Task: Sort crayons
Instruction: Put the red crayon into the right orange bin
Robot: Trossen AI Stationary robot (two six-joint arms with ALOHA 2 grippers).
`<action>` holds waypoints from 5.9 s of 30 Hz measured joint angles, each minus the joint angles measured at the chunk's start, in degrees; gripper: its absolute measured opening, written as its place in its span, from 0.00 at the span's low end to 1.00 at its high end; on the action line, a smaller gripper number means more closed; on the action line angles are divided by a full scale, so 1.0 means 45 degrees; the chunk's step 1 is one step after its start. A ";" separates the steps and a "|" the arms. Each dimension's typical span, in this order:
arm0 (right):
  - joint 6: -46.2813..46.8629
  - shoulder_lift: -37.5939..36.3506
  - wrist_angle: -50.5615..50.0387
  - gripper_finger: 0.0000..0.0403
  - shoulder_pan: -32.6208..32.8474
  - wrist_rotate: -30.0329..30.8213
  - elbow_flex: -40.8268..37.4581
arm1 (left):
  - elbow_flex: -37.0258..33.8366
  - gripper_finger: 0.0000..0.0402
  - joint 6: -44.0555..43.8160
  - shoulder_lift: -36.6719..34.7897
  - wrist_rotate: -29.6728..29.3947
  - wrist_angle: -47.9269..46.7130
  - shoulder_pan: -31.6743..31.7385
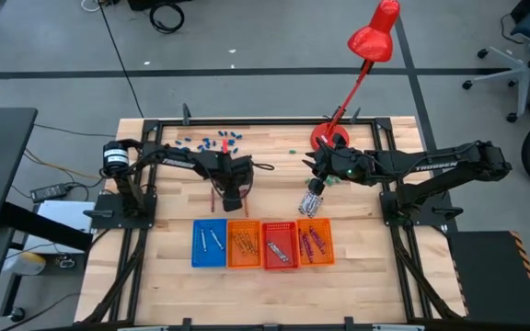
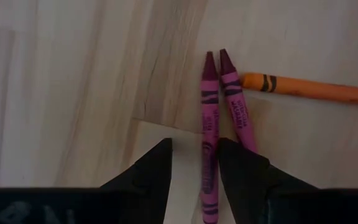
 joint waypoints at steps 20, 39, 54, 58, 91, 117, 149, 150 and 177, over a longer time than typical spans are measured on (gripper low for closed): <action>0.0000 0.0000 -0.0010 0.26 0.0000 -0.0008 0.0000 | -0.0060 0.06 0.1426 -0.0089 0.0506 0.0173 0.0500; 0.0000 0.0000 -0.0124 0.26 0.0000 -0.0013 0.0000 | -0.0060 0.07 0.1211 -0.1880 0.1545 0.2379 0.0307; -0.0022 0.0000 -0.0240 0.26 0.0000 0.0148 -0.0005 | -0.0050 0.08 0.0643 -0.1091 0.2009 0.9674 -0.1667; -0.0126 0.0000 -0.0664 0.26 0.0012 0.1197 -0.0005 | -0.0045 0.08 0.0267 -0.0275 0.2028 1.2530 -0.2381; 0.1234 -0.1462 -0.2105 0.26 0.1265 0.3013 -0.0010 | 0.2818 0.08 -0.8765 0.3681 -0.0242 1.5778 -0.5189; 0.1243 -0.1452 -0.1996 0.26 0.1268 0.2760 -0.0010 | 0.2787 0.22 -1.1049 0.4561 -0.0500 1.5511 -0.5256; 0.0602 -0.0992 -0.0906 0.26 0.1563 0.2688 -0.0005 | 0.2782 0.26 -0.0297 0.1184 -0.0852 0.0510 -0.1829; 0.0479 -0.0935 -0.0739 0.26 0.1559 0.2683 -0.0005 | 0.2782 0.26 -0.0237 0.1154 -0.1189 0.0312 -0.1822; -0.0107 -0.0602 0.0123 0.26 0.1316 0.2654 -0.0005 | 0.1825 0.26 -0.0636 0.0204 -0.1253 -0.1977 -0.1614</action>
